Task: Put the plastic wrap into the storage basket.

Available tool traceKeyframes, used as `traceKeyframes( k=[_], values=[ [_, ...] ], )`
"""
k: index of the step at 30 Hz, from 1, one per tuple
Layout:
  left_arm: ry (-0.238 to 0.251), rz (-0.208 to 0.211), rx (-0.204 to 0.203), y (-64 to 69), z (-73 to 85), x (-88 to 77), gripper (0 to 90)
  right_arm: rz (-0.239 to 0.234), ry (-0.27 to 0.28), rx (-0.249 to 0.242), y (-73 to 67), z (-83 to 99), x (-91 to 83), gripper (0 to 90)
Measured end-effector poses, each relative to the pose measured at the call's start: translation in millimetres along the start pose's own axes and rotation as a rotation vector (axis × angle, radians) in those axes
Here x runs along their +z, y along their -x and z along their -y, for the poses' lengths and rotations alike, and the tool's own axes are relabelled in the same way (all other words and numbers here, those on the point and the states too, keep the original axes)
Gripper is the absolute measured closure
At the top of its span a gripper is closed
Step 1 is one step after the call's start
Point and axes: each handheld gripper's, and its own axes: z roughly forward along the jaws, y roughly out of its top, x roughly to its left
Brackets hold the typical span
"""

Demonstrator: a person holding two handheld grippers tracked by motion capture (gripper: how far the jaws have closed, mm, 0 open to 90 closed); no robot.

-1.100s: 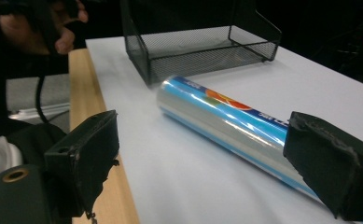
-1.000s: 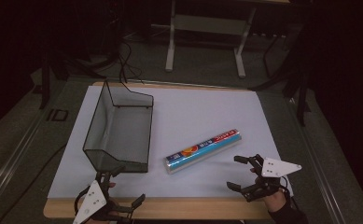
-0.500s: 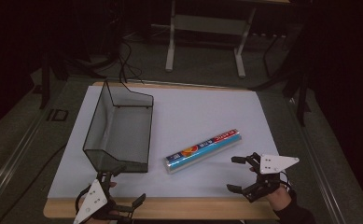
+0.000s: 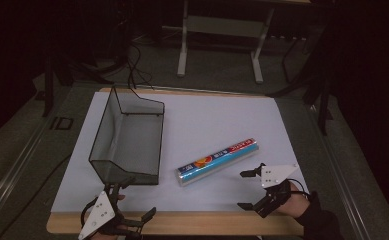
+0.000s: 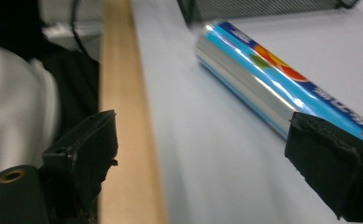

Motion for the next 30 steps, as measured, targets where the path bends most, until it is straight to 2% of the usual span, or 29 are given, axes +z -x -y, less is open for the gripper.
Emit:
traceKeyframes(
  k=[4,9,11,12,13,15,20,27,29,30],
  values=[
    [0.002,0.003,0.001,0.6,-0.1,-0.1,0.4,-0.011,-0.074,-0.01,8.1,-3.6,7.8,9.3],
    [0.001,0.009,0.001,1.0,-0.1,-0.1,0.4,-0.03,-0.128,-0.011,16.8,-8.1,14.2,8.5],
    [0.0,0.011,0.002,1.1,-0.1,-0.1,0.4,-0.014,-0.157,-0.026,20.7,-9.4,16.8,8.3],
    [0.0,0.012,0.002,1.1,-0.2,-0.1,0.4,-0.027,-0.177,-0.024,23.0,-10.0,18.3,8.3],
    [0.0,0.012,0.002,1.2,-0.2,0.0,0.4,-0.004,-0.19,-0.037,24.4,-10.8,19.5,8.3],
    [-0.001,0.015,0.004,1.3,-0.2,0.1,0.4,-0.019,-0.204,-0.037,26.8,-11.8,20.8,8.3],
    [-0.004,0.017,0.004,1.4,0.0,0.5,0.4,-0.004,-0.256,-0.08,35.3,-20.2,23.5,8.4],
    [0.0,0.007,0.009,1.7,-0.3,0.0,0.4,-0.025,-0.362,-0.079,50.3,-28.4,30.9,8.6],
    [0.002,0.002,0.009,1.5,-0.6,-0.4,0.4,-0.007,-0.382,-0.092,52.0,-31.0,34.5,8.9],
    [0.002,0.001,0.01,1.4,-0.4,-0.5,0.4,-0.018,-0.399,-0.088,53.4,-32.6,36.8,9.0]
  ],
)
